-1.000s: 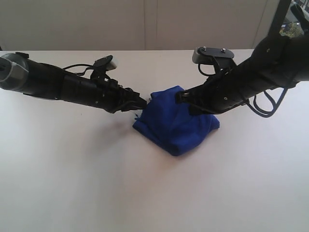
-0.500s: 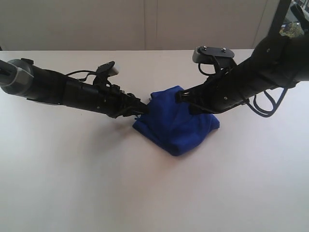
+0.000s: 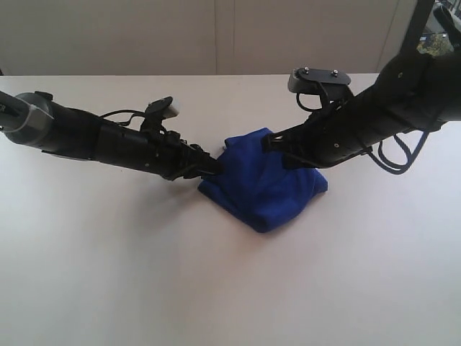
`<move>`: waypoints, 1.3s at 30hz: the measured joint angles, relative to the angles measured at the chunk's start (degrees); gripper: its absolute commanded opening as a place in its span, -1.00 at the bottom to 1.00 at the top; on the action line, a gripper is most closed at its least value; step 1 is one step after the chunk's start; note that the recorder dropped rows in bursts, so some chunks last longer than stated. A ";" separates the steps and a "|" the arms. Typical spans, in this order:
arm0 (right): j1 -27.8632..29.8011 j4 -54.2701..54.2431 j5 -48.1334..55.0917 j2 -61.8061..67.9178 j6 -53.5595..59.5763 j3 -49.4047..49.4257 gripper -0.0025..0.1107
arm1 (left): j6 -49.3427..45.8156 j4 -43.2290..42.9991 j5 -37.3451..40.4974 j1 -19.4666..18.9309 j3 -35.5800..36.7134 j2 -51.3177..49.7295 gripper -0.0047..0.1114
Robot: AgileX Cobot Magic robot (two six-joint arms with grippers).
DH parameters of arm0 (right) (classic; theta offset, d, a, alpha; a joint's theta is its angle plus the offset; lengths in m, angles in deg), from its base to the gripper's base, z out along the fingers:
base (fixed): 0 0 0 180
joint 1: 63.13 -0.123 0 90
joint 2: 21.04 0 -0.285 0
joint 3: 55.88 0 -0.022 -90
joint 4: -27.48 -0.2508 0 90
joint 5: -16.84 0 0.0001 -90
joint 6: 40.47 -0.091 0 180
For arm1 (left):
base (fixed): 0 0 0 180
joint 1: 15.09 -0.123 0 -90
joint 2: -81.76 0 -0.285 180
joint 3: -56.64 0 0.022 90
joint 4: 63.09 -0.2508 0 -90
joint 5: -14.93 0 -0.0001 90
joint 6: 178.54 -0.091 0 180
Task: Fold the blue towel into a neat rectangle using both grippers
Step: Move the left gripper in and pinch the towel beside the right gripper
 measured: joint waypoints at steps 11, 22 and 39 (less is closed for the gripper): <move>0.00 0.00 0.00 0.00 0.00 0.00 -0.96 | -1.11 1.19 0.93 0.00 0.00 0.00 -0.39; 0.00 0.00 0.00 0.00 0.00 0.00 -0.96 | -2.27 1.63 2.86 0.04 -0.17 -2.06 -0.72; 0.00 0.00 0.00 0.00 0.00 0.00 -0.96 | -3.47 1.84 1.04 0.04 -2.92 -0.25 -0.92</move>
